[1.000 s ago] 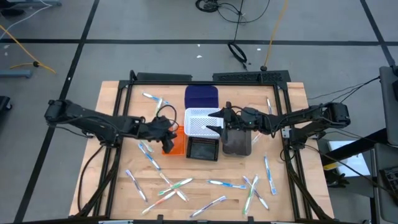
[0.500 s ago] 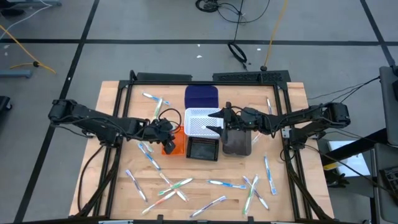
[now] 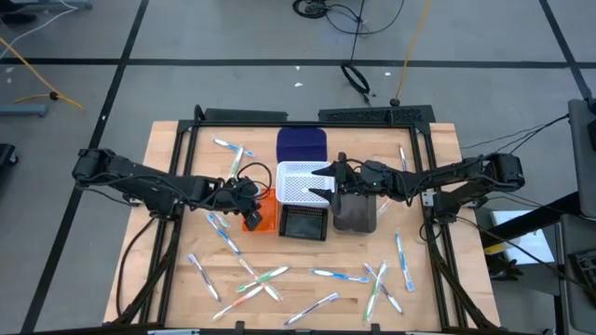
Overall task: Pick & Place Toothbrushes
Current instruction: Put the orange toothbrush into the orange basket, then put the green toothbrush into the black bin
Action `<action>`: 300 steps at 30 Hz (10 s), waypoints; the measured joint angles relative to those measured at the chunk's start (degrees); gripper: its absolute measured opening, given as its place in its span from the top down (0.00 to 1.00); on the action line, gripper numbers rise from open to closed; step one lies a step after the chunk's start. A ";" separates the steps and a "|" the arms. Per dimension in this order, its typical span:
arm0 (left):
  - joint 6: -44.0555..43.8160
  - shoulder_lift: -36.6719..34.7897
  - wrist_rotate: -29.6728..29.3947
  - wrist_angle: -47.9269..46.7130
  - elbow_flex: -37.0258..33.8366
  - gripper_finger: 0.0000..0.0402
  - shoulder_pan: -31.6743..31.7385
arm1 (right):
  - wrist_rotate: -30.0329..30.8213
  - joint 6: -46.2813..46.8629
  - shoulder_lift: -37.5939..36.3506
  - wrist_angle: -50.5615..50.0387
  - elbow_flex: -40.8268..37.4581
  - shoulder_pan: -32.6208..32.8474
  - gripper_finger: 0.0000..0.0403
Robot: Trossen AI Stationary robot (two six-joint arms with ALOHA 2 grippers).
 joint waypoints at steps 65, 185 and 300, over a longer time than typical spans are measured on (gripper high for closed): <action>6.46 -0.76 -2.17 -10.26 -5.19 0.58 32.72 | 0.00 0.20 -0.01 -0.62 0.00 0.00 0.37; 33.44 16.20 5.03 67.13 1.07 0.99 5.92 | 0.02 6.23 0.02 15.38 0.02 0.00 0.40; 35.69 8.45 3.91 44.72 0.98 0.78 5.99 | -1.09 37.85 -18.34 -62.10 0.00 5.20 0.72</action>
